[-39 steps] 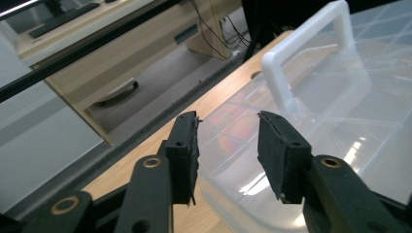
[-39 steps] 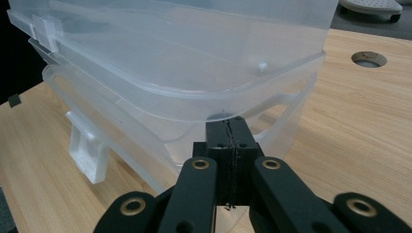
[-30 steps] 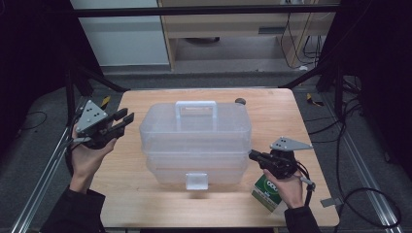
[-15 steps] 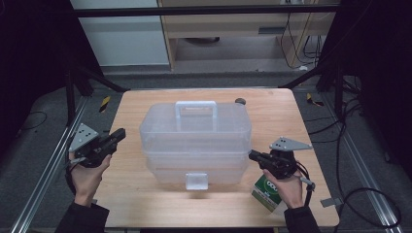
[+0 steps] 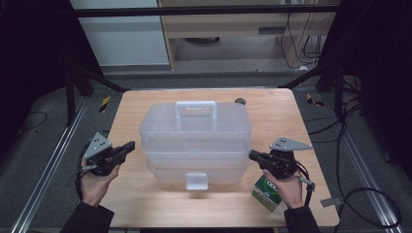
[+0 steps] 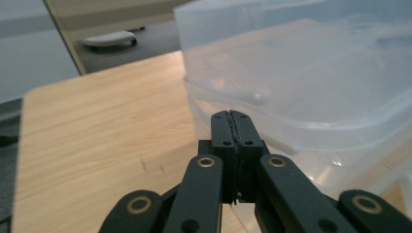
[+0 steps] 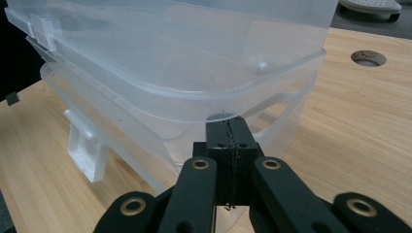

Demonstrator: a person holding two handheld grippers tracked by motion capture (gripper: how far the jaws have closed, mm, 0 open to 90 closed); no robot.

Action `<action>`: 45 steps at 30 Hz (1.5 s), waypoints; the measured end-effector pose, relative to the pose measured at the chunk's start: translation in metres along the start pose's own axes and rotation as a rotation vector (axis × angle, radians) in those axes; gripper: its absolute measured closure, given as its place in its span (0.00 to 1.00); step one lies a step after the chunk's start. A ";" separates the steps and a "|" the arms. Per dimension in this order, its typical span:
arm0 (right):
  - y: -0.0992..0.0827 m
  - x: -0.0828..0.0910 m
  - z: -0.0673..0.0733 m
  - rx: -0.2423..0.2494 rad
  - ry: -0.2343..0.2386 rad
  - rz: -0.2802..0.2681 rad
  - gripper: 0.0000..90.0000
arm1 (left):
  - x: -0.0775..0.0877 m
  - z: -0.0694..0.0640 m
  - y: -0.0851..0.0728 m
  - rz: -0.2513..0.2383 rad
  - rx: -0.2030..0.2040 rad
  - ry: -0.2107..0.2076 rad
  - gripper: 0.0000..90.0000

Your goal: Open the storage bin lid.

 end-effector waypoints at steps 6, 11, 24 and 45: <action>0.000 0.000 0.000 -0.001 0.001 0.002 1.00 | -0.003 -0.008 -0.007 0.035 -0.011 -0.034 1.00; 0.000 0.000 0.000 -0.001 0.001 0.002 1.00 | -0.006 -0.014 -0.016 0.063 -0.013 -0.078 1.00; 0.006 0.000 -0.002 -0.015 0.002 -0.032 1.00 | -0.008 -0.020 -0.004 0.022 -0.009 -0.114 1.00; 0.031 -0.009 -0.009 -0.003 -0.006 -0.088 1.00 | -0.023 -0.017 0.021 -0.043 -0.018 -0.100 1.00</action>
Point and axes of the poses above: each handheld gripper's, and its own axes: x roughly backward along the jaws, y roughly out of its top, z roughly to its left, the point moved 2 cm from there along -x, roughly forward along the jaws, and after that the axes turned 13 degrees about -z, right-handed, at the moved point
